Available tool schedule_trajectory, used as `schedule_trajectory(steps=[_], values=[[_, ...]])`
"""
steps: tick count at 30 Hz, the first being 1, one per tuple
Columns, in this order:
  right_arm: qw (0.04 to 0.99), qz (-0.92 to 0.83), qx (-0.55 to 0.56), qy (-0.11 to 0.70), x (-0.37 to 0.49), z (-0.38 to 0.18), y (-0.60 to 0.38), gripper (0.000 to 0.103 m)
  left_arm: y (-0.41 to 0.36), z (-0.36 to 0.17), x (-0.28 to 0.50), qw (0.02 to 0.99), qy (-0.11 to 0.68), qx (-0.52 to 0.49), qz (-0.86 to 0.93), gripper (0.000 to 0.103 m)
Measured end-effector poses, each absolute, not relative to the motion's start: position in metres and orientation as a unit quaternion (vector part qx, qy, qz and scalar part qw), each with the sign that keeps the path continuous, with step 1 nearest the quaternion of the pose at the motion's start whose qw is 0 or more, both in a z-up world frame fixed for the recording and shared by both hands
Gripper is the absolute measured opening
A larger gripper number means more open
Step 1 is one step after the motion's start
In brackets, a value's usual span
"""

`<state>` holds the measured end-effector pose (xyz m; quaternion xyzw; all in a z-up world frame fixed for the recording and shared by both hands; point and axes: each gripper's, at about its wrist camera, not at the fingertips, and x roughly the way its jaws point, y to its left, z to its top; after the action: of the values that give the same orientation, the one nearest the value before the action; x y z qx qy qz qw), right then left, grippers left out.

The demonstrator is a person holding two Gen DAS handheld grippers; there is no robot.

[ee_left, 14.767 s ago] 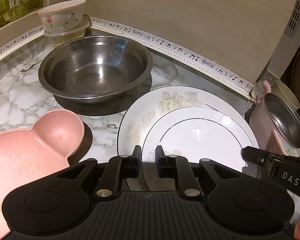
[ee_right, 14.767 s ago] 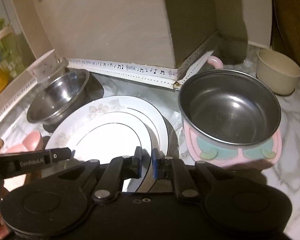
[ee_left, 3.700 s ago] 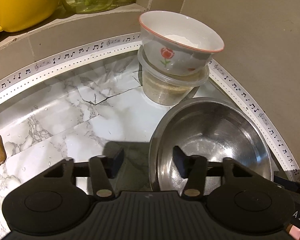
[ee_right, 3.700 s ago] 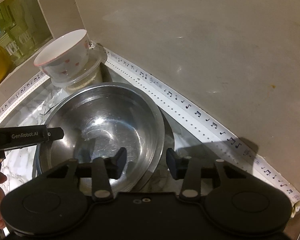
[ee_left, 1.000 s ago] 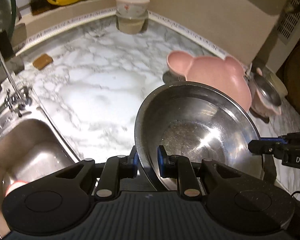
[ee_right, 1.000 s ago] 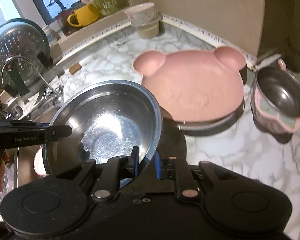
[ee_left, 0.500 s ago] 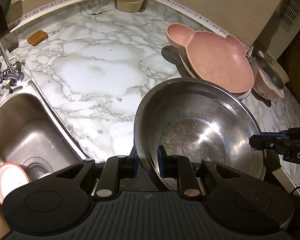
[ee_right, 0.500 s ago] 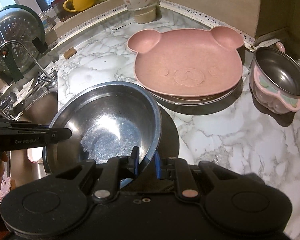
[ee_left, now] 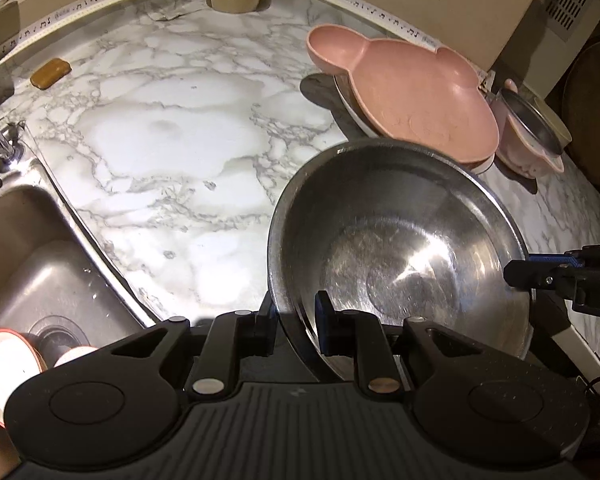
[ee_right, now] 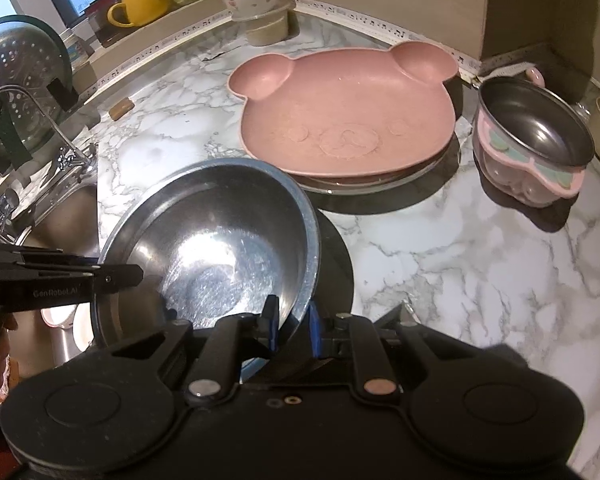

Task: Organize plates and bowls
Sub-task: 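Lift the steel bowl with both grippers and carry it beside the pink plate stack, then lower the steel bowl onto the counter and open both grippers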

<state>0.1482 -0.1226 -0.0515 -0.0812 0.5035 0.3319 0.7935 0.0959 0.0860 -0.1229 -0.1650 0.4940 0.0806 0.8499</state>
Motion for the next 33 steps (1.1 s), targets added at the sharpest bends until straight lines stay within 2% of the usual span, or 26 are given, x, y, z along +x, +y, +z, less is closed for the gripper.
schedule_trajectory(steps=[10, 19, 20, 21, 22, 24, 28, 33], values=[[0.787, 0.333, -0.068, 0.515, 0.147, -0.058, -0.124, 0.019, 0.086, -0.119, 0.092, 0.844, 0.501, -0.17, 0.086, 0.019], [0.783, 0.339, -0.051, 0.519, 0.147, -0.058, -0.126, 0.029, 0.086, -0.115, 0.087, 0.846, 0.496, -0.173, 0.094, 0.02], [0.784, 0.339, -0.051, 0.517, 0.147, -0.057, -0.127, 0.03, 0.086, -0.113, 0.086, 0.847, 0.493, -0.174, 0.095, 0.022], [0.785, 0.339, -0.05, 0.516, 0.147, -0.056, -0.128, 0.031, 0.087, -0.111, 0.085, 0.848, 0.49, -0.175, 0.097, 0.031], [0.786, 0.339, -0.048, 0.514, 0.147, -0.054, -0.129, 0.031, 0.089, -0.109, 0.084, 0.85, 0.487, -0.176, 0.101, 0.046], [0.79, 0.34, -0.044, 0.509, 0.148, -0.05, -0.132, 0.033, 0.092, -0.104, 0.082, 0.855, 0.476, -0.176, 0.109, 0.066], [0.803, 0.341, -0.045, 0.487, 0.151, -0.035, -0.138, 0.035, 0.095, -0.088, 0.08, 0.866, 0.457, -0.166, 0.118, 0.066], [0.826, 0.333, -0.043, 0.453, 0.162, -0.011, -0.152, 0.045, 0.091, -0.063, 0.087, 0.882, 0.432, -0.152, 0.106, 0.066]])
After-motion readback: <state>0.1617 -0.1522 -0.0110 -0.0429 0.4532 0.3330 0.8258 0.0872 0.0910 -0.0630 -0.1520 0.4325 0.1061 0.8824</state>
